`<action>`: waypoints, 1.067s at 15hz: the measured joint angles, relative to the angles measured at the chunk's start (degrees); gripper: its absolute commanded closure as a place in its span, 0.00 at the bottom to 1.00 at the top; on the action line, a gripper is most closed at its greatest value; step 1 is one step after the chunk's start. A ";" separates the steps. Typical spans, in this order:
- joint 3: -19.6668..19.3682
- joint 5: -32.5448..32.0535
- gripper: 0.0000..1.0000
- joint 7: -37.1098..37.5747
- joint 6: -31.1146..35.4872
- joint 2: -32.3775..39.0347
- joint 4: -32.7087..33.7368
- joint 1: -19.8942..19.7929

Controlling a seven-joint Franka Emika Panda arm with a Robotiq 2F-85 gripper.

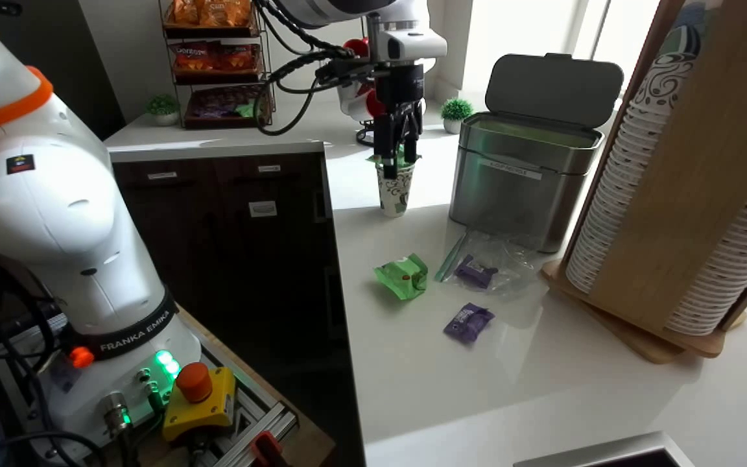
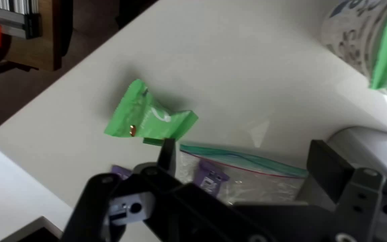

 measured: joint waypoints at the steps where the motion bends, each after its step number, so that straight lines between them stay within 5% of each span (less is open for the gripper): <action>1: -0.06 -0.40 0.00 0.71 0.00 -0.76 -1.73 -0.98; 8: -1.66 -3.62 0.00 4.57 5.49 -1.51 -12.32 -7.25; 16: -4.28 -6.27 0.00 8.16 10.95 3.25 -14.59 -11.98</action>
